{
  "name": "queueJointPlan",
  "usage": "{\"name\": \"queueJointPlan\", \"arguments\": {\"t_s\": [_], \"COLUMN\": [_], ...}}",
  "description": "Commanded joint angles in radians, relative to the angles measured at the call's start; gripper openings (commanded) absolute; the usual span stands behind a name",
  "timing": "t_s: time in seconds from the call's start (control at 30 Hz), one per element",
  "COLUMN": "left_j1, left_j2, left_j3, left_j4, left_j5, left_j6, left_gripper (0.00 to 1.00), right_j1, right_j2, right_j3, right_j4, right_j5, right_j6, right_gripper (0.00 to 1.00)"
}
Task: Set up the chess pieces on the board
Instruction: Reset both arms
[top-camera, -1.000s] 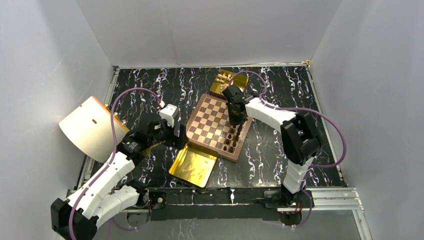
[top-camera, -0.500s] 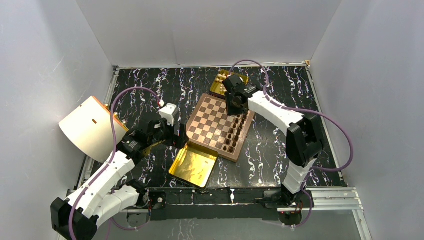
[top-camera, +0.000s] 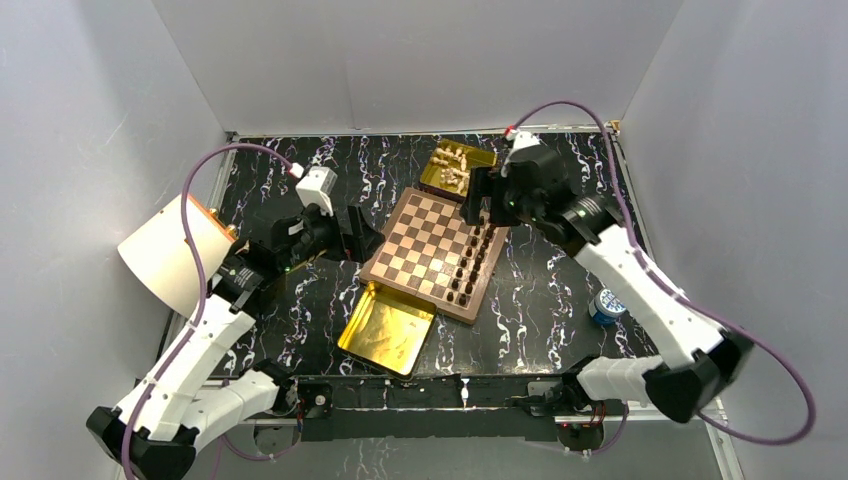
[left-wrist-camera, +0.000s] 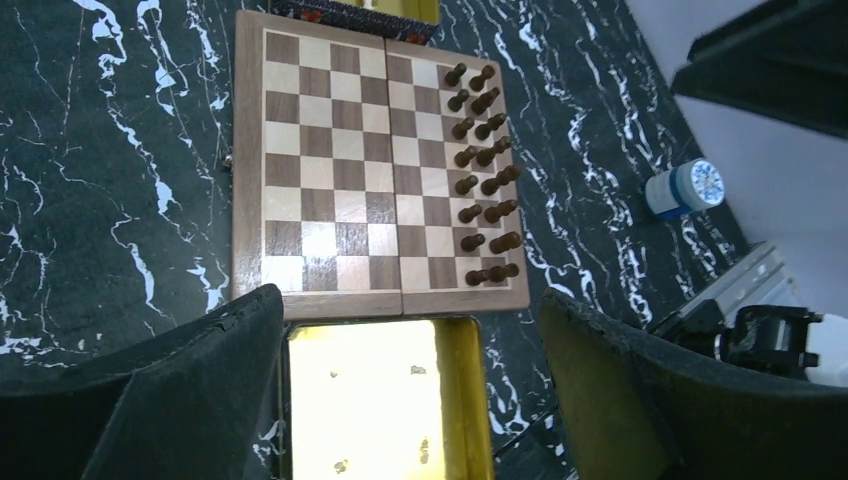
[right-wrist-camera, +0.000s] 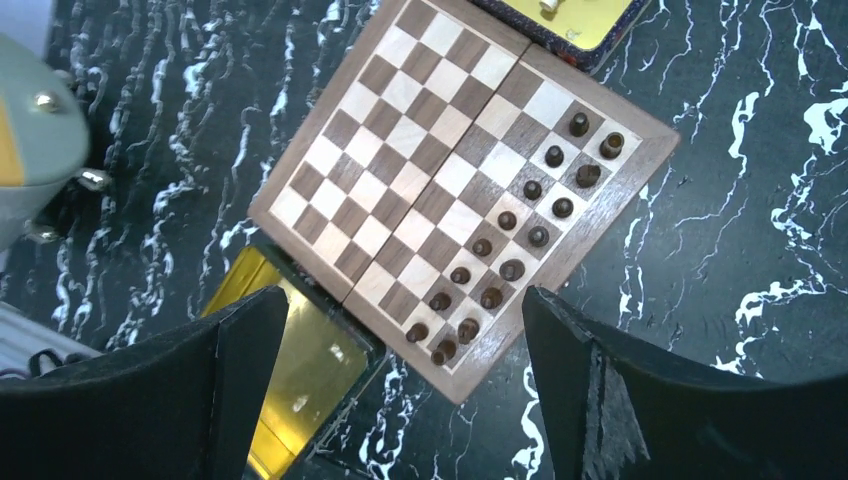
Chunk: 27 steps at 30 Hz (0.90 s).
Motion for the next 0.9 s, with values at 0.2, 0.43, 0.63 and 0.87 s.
{"name": "queueJointPlan", "arguments": {"t_s": [0.2, 0.43, 0.63, 0.87], "left_j1": [0.004, 0.004, 0.004, 0.004], "left_j2": [-0.109, -0.213, -0.255, -0.261], "left_j3": [0.032, -0.086, -0.091, -0.056], "left_j4": [-0.015, -0.005, 0.013, 0.028], "left_j5": [0.004, -0.025, -0.026, -0.028], "left_j6": [-0.092, -0.116, -0.11, -0.1], "left_gripper": [0.96, 0.96, 0.96, 0.96], "right_j1": [-0.006, -0.006, -0.006, -0.006], "right_j2": [-0.338, -0.458, -0.5, -0.503], "right_j3": [-0.234, -0.299, -0.338, -0.332], "right_j4": [0.084, 0.077, 0.16, 0.165], "right_j5": [-0.115, -0.12, -0.142, -0.117], "right_j6": [0.065, 0.098, 0.142, 0.145], "right_gripper": [0.99, 0.99, 0.99, 0.99]}}
